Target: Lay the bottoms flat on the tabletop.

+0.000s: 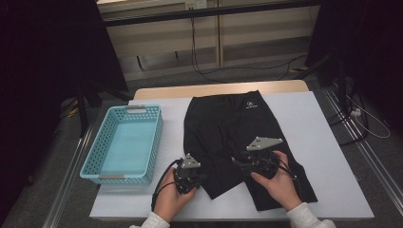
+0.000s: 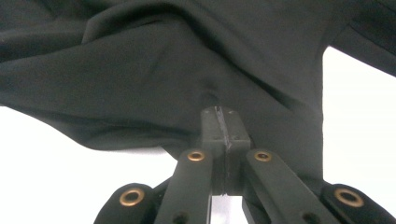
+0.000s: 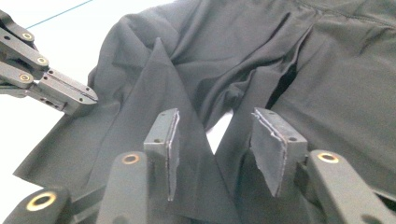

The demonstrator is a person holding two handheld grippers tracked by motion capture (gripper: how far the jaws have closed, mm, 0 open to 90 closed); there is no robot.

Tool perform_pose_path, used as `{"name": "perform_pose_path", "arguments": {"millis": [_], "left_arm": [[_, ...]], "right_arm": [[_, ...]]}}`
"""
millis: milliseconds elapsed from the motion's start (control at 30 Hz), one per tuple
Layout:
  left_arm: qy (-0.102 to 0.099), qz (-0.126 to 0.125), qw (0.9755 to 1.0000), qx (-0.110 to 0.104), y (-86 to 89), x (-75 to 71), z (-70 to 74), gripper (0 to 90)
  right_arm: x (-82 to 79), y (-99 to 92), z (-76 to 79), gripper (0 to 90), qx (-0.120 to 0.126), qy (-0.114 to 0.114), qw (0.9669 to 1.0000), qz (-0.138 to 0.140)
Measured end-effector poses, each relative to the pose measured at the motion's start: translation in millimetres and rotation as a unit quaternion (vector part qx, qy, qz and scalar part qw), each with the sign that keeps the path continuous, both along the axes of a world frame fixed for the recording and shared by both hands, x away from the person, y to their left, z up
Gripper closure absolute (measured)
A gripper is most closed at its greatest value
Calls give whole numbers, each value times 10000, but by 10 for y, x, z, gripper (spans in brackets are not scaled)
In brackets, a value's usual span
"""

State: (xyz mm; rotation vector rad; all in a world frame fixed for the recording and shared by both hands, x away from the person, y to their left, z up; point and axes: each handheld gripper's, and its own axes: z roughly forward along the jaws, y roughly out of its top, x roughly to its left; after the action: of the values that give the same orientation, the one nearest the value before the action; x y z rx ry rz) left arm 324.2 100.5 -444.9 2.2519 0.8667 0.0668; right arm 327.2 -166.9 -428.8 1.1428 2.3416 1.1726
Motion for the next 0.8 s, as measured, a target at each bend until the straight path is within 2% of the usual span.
{"name": "perform_pose_path", "arguments": {"millis": [133, 400, 600, 800], "left_arm": [[273, -45, 9996, -68, 60, -10, 23, 900], [346, 52, 9994, -37, 281, -6, 97, 900], [386, 332, 9987, -97, 507, 7, 135, 900], [367, 515, 9980, -74, 686, 9, 168, 900]], "right_arm": [[-18, -19, 17, 508, 33, -22, 10000, 61], [-62, -41, 48, 438, 92, -55, 9999, 111], [-73, -12, 38, 352, 110, -8, 9999, 130], [-73, 75, -35, 309, 118, 116, 9997, 197]]}}
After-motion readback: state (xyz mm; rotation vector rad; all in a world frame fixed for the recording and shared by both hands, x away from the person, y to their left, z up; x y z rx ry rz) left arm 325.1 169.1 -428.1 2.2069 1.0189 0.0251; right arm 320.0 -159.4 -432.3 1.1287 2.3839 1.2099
